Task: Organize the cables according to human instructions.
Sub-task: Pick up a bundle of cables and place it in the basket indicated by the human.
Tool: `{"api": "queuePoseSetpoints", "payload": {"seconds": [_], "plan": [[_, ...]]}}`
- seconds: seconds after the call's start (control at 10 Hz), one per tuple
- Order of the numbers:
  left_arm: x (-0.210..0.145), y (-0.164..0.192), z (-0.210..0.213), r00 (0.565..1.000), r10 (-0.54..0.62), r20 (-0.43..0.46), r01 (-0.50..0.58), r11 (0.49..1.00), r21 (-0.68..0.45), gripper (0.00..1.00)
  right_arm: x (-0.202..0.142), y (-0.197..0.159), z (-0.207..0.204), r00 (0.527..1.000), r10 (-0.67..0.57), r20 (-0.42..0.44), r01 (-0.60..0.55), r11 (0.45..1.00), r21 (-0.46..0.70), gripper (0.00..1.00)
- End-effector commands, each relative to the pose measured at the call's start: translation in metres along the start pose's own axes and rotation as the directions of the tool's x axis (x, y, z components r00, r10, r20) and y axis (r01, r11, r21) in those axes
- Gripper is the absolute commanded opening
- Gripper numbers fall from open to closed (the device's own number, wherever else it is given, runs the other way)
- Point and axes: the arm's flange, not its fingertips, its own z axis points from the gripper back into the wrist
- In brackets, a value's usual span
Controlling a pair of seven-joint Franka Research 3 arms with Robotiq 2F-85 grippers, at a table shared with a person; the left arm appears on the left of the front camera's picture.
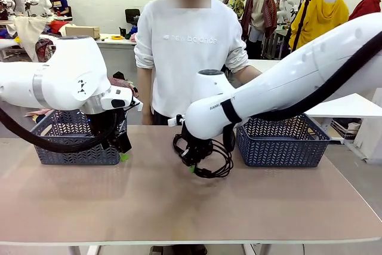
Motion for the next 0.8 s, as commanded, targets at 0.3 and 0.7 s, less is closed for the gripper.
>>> {"api": "queuePoseSetpoints", "payload": {"seconds": [0.3,0.7], "plan": [[0.000,0.001,0.003,1.000,0.004,-0.006,-0.004,1.000,0.000,1.00,-0.031,-0.059,0.073,0.952,0.304,0.035,-0.305,0.952,0.005,0.00],[0.000,0.001,0.003,1.000,0.004,-0.006,-0.004,1.000,0.000,1.00,-0.050,-0.137,0.116,0.887,0.459,0.051,-0.458,0.888,-0.040,0.00]]}}
